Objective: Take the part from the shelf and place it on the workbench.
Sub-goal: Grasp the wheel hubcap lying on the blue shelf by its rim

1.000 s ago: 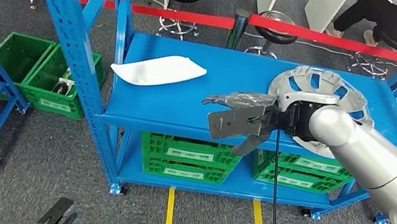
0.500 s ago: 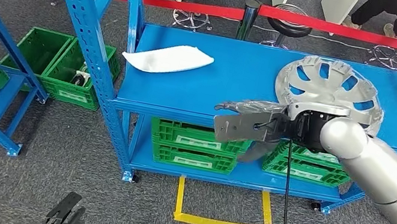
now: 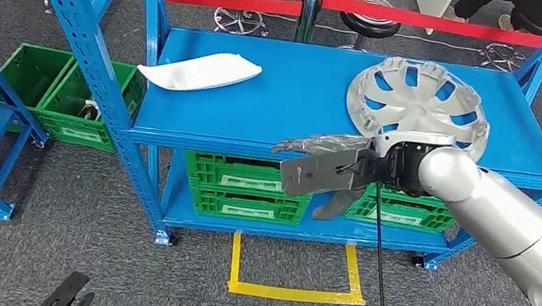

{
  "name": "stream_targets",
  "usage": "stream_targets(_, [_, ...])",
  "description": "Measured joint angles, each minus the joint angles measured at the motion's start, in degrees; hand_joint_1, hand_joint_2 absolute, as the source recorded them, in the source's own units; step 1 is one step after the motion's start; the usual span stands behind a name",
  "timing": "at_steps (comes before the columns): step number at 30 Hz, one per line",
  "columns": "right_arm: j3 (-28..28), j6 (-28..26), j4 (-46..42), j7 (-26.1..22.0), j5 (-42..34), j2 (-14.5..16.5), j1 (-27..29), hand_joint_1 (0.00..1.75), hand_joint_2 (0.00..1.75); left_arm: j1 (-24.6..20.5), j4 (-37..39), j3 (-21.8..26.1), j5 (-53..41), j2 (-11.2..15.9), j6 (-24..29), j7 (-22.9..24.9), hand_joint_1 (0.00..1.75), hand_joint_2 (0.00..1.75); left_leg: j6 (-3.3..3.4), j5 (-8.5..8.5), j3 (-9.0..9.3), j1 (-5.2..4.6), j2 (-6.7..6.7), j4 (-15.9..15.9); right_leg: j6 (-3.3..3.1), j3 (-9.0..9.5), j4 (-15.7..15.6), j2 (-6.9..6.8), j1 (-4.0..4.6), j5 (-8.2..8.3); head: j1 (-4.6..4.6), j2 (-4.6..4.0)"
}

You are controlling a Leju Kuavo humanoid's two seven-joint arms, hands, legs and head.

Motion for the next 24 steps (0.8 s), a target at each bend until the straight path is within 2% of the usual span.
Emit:
stream_targets(2, [-0.25,-0.08,0.10,0.15,-0.03,-0.34,-0.16,0.00,1.75,-0.09,0.02,-0.01,-0.03,0.03,-0.04,0.02,0.00,0.00,0.18,0.51,-0.04,0.62,0.04,-0.50,1.26,-1.51,3.81,0.34,-0.53,-2.77,0.31,0.00])
stream_targets(4, [-0.30,-0.15,0.16,0.67,-0.19,-0.42,0.00,0.00,1.75,-0.12,0.02,-0.02,-0.07,0.00,0.13,0.30,0.00,0.00,0.04,0.76,-0.29,1.09,0.02,-0.54,2.58,-4.35,10.93,0.44,-1.56,-6.32,0.78,0.00])
stream_targets(5, [-0.26,-0.15,0.20,0.90,-0.28,-0.45,0.20,0.00,1.75,-0.08,0.02,-0.02,-0.09,-0.04,0.18,0.40,0.00,0.00,-0.14,0.85,-0.41,1.37,0.00,-0.53,3.12,-5.35,13.55,0.43,-2.08,-7.16,0.92,0.00])
stream_targets(6, [-0.24,-0.13,0.25,0.95,-0.33,-0.52,0.37,0.00,1.75,-0.01,0.02,-0.03,-0.10,-0.07,0.15,0.38,0.00,0.00,-0.38,0.93,-0.49,1.68,-0.02,-0.52,3.61,-5.53,14.33,0.42,-2.58,-6.93,1.10,0.00])
stream_targets(7, [-0.28,-0.11,0.29,0.88,-0.32,-0.64,0.45,0.00,1.75,0.06,0.03,-0.03,-0.11,-0.08,0.08,0.30,0.00,0.00,-0.70,0.97,-0.52,2.03,-0.04,-0.50,4.10,-4.62,12.77,0.42,-3.06,-5.57,1.31,0.00])
stream_targets(9, [-0.46,-0.10,0.35,0.64,-0.16,-0.91,0.40,0.00,1.75,0.13,0.04,-0.05,-0.13,-0.04,-0.07,0.08,0.00,0.00,-1.63,1.03,-0.49,2.64,-0.11,-0.51,5.20,-0.75,5.27,0.52,-3.93,-1.69,1.86,0.00])
stream_targets(10, [-0.56,-0.11,0.36,0.54,-0.08,-0.97,0.28,0.00,1.75,0.08,0.04,-0.05,-0.14,-0.02,-0.11,-0.01,0.00,0.00,-2.18,1.11,-0.58,2.78,-0.14,-0.49,5.43,0.99,1.68,0.65,-4.09,-0.48,2.25,0.00])
stream_targets(11, [-0.65,-0.14,0.35,0.49,-0.03,-0.99,0.19,0.00,1.75,0.00,0.03,-0.06,-0.14,0.01,-0.14,-0.07,0.00,0.00,-2.75,1.28,-0.75,2.80,-0.15,-0.54,5.32,1.96,-0.57,0.73,-4.12,-0.01,2.59,0.00])
stream_targets(12, [-0.70,-0.16,0.34,0.54,-0.05,-0.95,0.15,0.00,1.75,-0.07,0.03,-0.06,-0.15,0.02,-0.16,-0.04,0.00,0.00,-3.27,1.50,-0.95,2.74,-0.15,-0.64,4.94,2.17,-1.41,0.82,-4.00,-0.17,2.81,0.00])
stream_targets(14, [-0.74,-0.21,0.29,0.99,-0.25,-0.86,0.19,0.00,1.75,-0.16,0.01,-0.07,-0.20,-0.09,-0.14,0.16,0.00,0.00,-4.14,1.87,-1.19,2.76,-0.05,-0.98,3.58,1.68,-1.38,0.71,-3.82,-0.16,2.76,0.00])
stream_targets(16, [-0.83,-0.27,0.17,1.48,-0.51,-0.70,0.16,0.00,1.75,-0.28,-0.04,-0.07,-0.32,-0.24,-0.08,0.38,0.00,0.00,-4.33,0.53,-1.89,2.75,0.27,0.43,2.40,1.47,-1.49,0.55,-3.69,0.23,2.06,0.00])
stream_targets(17, [-0.86,-0.31,0.10,1.59,-0.59,-0.62,0.11,0.00,1.75,-0.36,-0.07,-0.07,-0.38,-0.32,-0.04,0.43,0.00,0.00,-4.15,-1.15,-2.95,2.64,0.42,2.85,1.84,1.39,-1.60,0.45,-3.50,0.43,1.49,0.00])
stream_targets(19, [-0.80,-0.35,0.01,1.64,-0.57,-0.48,0.24,0.00,1.75,-0.48,-0.09,-0.07,-0.54,-0.44,0.02,0.53,0.00,0.00,-3.56,-5.14,-6.24,2.07,0.49,10.46,1.04,1.13,-1.60,0.32,-2.80,0.62,0.33,0.00])
stream_targets(20, [-0.75,-0.36,0.00,1.75,-0.56,-0.43,0.40,0.00,1.75,-0.49,-0.10,-0.07,-0.58,-0.51,0.07,0.59,0.00,0.00,-3.26,-6.36,-7.68,1.71,0.45,13.76,0.71,1.02,-1.59,0.28,-2.36,0.69,-0.01,0.00])
stream_targets(21, [-0.72,-0.36,-0.01,1.86,-0.55,-0.33,0.54,0.00,1.75,-0.50,-0.10,-0.07,-0.63,-0.59,0.12,0.65,0.00,0.00,-2.88,-6.53,-8.29,1.31,0.41,15.32,0.48,0.94,-1.58,0.28,-1.94,0.75,-0.19,0.00])
stream_targets(22, [-0.72,-0.36,-0.03,1.98,-0.54,-0.22,0.61,0.00,1.75,-0.53,-0.11,-0.07,-0.65,-0.66,0.16,0.69,0.00,0.00,-2.35,-5.63,-7.80,0.89,0.36,14.68,0.33,0.91,-1.55,0.31,-1.52,0.79,-0.27,0.00])
stream_targets(24, [-0.78,-0.38,-0.09,2.10,-0.52,-0.04,0.56,0.00,1.75,-0.67,-0.11,-0.06,-0.68,-0.77,0.22,0.71,0.00,0.00,-0.95,-2.25,-4.25,-0.01,0.28,8.25,0.13,0.91,-1.41,0.35,-0.91,0.75,-0.34,0.00])
